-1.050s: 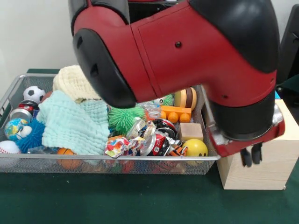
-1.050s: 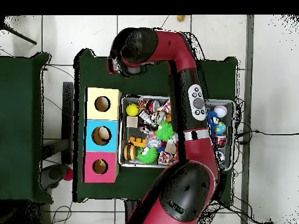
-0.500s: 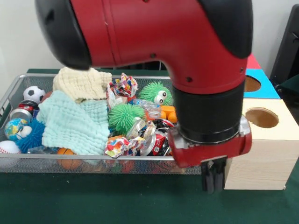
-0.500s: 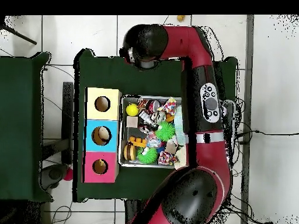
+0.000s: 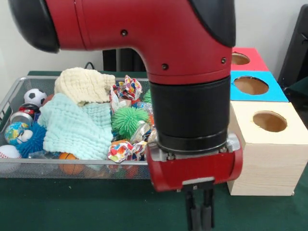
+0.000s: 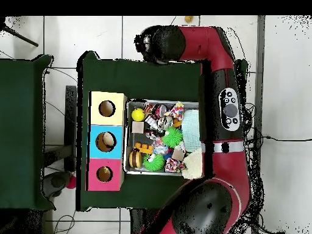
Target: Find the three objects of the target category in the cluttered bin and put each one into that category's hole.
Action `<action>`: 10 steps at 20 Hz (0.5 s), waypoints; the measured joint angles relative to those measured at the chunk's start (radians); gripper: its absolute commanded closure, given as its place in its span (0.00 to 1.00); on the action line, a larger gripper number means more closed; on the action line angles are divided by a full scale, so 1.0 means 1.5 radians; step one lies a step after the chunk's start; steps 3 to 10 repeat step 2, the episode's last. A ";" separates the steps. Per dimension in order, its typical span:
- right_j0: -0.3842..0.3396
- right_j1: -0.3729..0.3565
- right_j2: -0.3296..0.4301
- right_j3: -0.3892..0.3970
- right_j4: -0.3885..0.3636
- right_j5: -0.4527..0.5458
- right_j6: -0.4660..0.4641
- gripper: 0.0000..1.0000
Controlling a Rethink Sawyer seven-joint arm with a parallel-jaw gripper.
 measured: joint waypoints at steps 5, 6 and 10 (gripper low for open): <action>0.000 -0.003 -0.011 0.000 0.001 -0.007 0.000 0.00; 0.000 -0.003 -0.011 0.000 0.001 -0.007 0.000 0.00; 0.000 -0.003 -0.011 0.000 0.001 -0.007 0.000 0.00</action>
